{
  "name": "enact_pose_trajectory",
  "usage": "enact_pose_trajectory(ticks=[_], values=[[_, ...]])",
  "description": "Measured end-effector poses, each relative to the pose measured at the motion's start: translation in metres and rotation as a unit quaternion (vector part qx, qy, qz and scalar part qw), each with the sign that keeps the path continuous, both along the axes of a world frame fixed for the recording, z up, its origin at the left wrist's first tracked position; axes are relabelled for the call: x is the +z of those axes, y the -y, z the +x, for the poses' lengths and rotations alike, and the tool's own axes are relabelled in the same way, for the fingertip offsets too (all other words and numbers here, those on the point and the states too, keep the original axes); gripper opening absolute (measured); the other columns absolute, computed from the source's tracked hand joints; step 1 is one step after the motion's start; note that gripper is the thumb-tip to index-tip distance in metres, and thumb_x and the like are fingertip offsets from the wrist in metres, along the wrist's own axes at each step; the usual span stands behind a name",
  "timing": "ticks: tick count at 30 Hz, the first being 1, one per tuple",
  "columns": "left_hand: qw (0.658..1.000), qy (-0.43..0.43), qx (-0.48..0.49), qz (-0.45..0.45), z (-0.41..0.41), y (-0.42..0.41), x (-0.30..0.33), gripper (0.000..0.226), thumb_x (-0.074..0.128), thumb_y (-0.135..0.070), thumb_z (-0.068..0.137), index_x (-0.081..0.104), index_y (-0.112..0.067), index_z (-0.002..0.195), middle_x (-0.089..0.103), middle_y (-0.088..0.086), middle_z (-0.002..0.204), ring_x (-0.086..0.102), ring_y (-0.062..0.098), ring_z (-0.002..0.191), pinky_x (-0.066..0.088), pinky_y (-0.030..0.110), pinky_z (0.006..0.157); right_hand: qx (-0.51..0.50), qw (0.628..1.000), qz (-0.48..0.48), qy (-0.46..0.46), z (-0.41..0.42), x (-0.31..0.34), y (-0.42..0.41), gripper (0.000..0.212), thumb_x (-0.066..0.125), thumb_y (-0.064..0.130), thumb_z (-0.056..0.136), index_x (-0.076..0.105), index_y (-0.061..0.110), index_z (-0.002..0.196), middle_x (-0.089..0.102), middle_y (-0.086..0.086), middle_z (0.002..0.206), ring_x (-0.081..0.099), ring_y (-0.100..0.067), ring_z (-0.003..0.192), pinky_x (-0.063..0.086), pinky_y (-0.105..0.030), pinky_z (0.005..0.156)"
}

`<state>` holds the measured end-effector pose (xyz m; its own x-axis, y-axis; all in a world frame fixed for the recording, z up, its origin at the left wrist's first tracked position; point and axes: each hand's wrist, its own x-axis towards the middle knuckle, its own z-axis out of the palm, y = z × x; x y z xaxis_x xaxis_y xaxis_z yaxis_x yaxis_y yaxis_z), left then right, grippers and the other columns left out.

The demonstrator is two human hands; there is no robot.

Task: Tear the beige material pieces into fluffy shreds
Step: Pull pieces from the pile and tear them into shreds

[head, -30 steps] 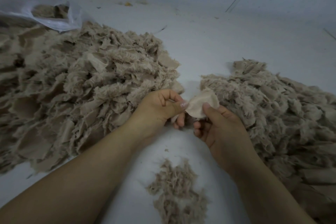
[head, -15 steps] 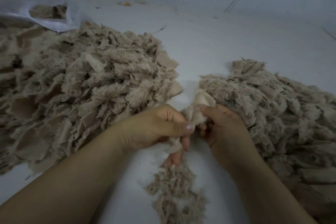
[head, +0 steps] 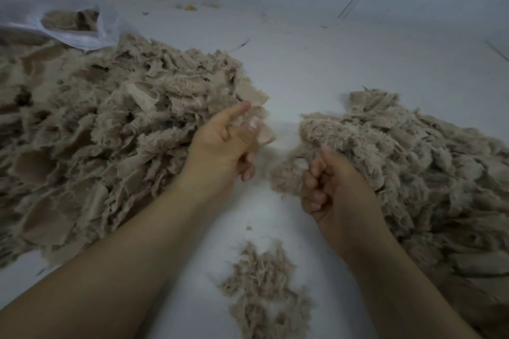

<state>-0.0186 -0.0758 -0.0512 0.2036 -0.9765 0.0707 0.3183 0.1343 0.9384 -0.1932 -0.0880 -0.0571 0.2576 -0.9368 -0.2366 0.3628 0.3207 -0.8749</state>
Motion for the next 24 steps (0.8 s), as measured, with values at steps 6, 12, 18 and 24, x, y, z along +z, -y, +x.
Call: enact_pose_trajectory(ticks=[6, 12, 18, 24], values=[[0.803, 0.596, 0.014, 0.002, -0.026, -0.003, -0.016, 0.037, 0.065, -0.033, 0.089, 0.061, -0.017, 0.121, 0.052, -0.009, 0.059, 0.054, 0.003, 0.063, 0.041, 0.022, 0.059, 0.007, 1.000, -0.008, 0.004, 0.003, 0.001, -0.002, 0.044, 0.051, 0.033, 0.100, 0.053, 0.018, 0.059, 0.045, -0.001, 0.057, 0.030, -0.010, 0.043, 0.029, -0.020, 0.039], [0.811, 0.585, 0.012, 0.006, -0.029, -0.005, -0.014, 0.007, 0.065, -0.022, 0.086, 0.065, -0.015, 0.083, 0.063, -0.001, 0.076, 0.061, 0.025, 0.078, 0.044, 0.033, 0.062, -0.048, 0.997, 0.041, 0.044, 0.008, -0.001, -0.002, 0.025, 0.051, 0.028, 0.102, 0.065, 0.009, 0.092, 0.067, -0.001, 0.079, 0.066, -0.009, 0.063, 0.053, -0.019, 0.056], [0.966, 0.256, -0.024, 0.019, -0.019, -0.007, -0.015, 0.028, 0.059, 0.001, 0.093, 0.055, -0.014, 0.070, 0.054, -0.010, 0.055, 0.044, 0.005, 0.045, 0.038, 0.019, 0.049, -0.068, 0.995, 0.038, 0.066, 0.008, -0.006, 0.003, 0.030, 0.045, 0.020, 0.106, 0.055, 0.002, 0.127, 0.068, -0.013, 0.120, 0.070, -0.015, 0.106, 0.057, -0.022, 0.083], [0.998, 0.038, -0.034, -0.044, -0.019, -0.011, -0.011, 0.021, 0.057, -0.011, 0.089, 0.059, -0.018, 0.069, 0.045, -0.006, 0.051, 0.035, 0.008, 0.039, 0.038, 0.022, 0.042, -0.067, 0.997, 0.026, 0.038, 0.007, -0.008, 0.004, 0.029, 0.045, 0.020, 0.105, 0.057, 0.004, 0.127, 0.069, -0.010, 0.120, 0.072, -0.011, 0.102, 0.055, -0.023, 0.087]])
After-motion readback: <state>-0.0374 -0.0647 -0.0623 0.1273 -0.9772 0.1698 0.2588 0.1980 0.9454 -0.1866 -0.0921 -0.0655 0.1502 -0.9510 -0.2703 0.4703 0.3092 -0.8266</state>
